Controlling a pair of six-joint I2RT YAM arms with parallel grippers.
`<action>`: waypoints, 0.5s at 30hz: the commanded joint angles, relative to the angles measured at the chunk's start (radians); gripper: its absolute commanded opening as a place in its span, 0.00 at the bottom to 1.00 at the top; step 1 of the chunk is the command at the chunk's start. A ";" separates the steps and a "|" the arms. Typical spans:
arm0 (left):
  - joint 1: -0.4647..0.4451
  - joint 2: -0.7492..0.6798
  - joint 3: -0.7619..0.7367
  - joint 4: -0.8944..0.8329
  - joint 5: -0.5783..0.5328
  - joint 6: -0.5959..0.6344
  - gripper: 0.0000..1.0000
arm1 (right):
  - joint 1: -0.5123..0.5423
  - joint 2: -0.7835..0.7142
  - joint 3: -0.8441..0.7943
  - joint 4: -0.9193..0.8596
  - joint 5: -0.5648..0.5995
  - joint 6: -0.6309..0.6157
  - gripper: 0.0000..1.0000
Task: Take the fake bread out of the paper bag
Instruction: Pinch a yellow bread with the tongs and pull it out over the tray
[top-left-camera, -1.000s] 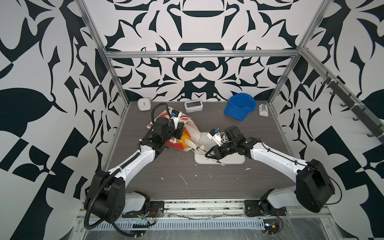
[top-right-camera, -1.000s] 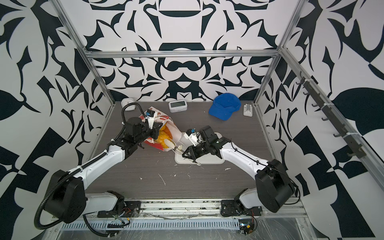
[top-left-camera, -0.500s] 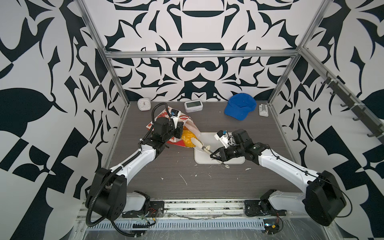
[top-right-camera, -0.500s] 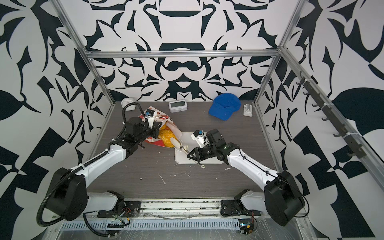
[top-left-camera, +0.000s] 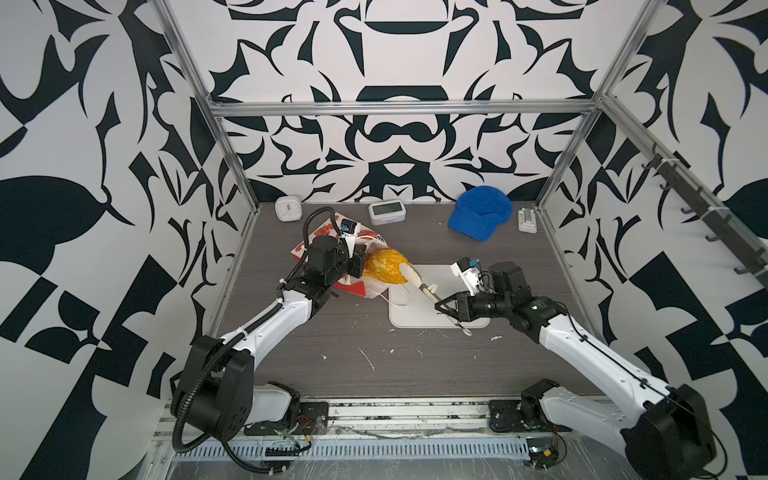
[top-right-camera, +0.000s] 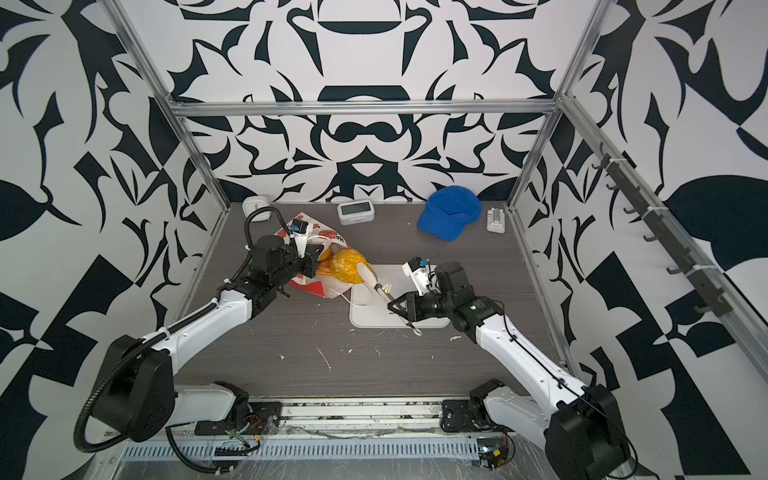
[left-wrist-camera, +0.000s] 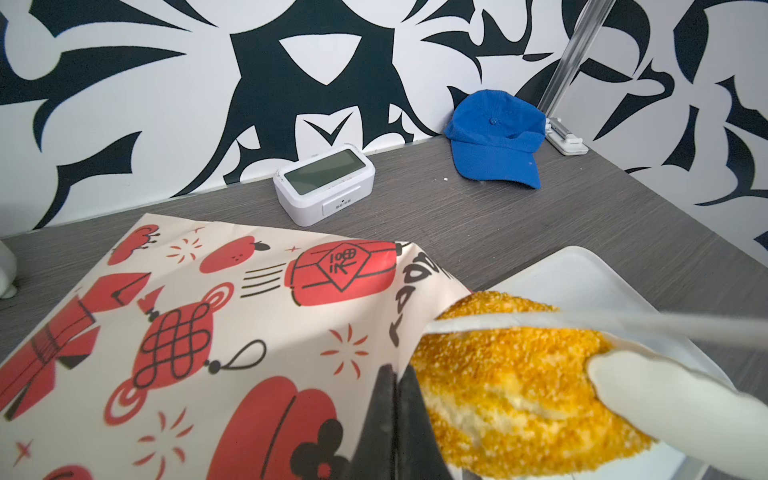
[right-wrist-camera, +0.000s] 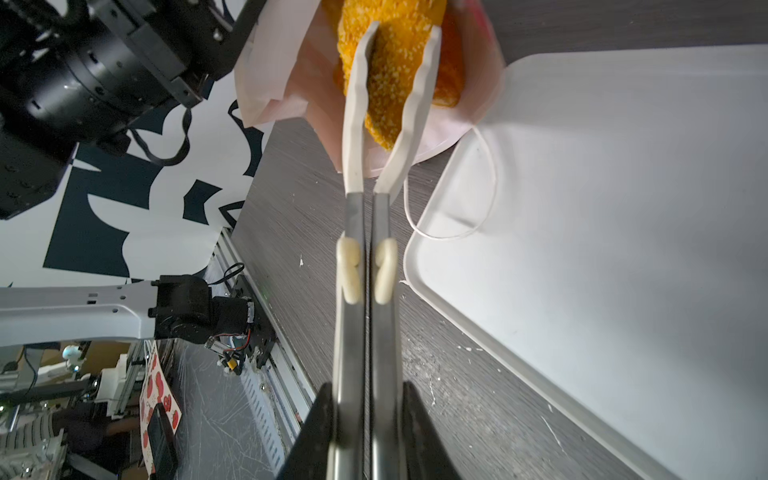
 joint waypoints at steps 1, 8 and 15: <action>0.012 -0.007 -0.014 0.002 -0.043 -0.017 0.00 | -0.019 -0.046 0.003 0.093 -0.036 0.025 0.00; 0.014 0.002 -0.011 0.008 -0.083 -0.025 0.00 | -0.044 -0.147 -0.026 0.029 0.000 0.018 0.00; 0.015 0.010 -0.010 0.015 -0.092 -0.025 0.00 | -0.082 -0.222 -0.088 0.002 0.023 0.051 0.00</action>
